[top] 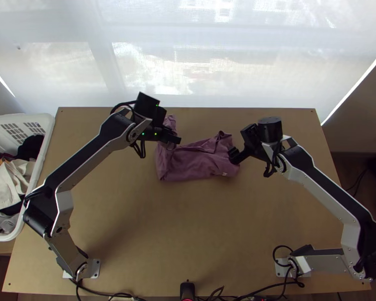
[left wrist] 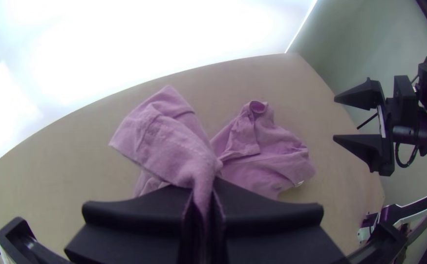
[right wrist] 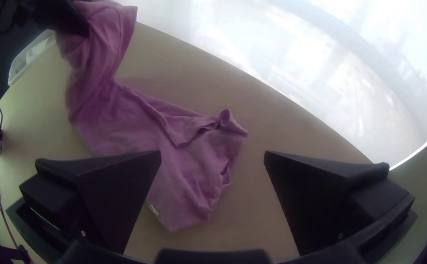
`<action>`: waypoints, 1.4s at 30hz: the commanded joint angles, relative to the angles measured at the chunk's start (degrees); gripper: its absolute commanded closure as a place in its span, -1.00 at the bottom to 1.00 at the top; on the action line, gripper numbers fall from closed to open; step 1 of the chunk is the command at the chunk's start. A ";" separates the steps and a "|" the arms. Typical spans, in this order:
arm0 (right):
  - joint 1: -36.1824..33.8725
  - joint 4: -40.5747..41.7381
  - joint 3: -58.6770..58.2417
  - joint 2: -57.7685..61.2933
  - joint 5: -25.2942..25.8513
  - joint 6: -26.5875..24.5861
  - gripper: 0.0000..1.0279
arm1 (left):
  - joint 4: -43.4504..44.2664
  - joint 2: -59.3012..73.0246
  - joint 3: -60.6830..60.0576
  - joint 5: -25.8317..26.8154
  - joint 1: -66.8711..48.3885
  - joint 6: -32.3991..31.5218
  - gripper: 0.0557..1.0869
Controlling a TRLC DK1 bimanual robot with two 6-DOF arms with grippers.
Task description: Fold the t-shirt
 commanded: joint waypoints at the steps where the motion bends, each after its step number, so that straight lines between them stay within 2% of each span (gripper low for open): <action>1: -2.74 -1.71 -3.29 -4.05 0.22 -0.69 -0.91 | 2.14 3.62 4.81 0.79 -3.82 -0.16 0.92; 19: -3.53 -2.41 -4.34 -4.76 0.22 -0.25 -0.91 | 3.02 18.74 19.93 1.14 -9.62 -0.43 0.92; 42: -3.44 -3.73 -5.57 -7.57 0.22 0.80 -0.91 | 3.37 31.30 27.66 1.14 -13.23 -1.66 0.89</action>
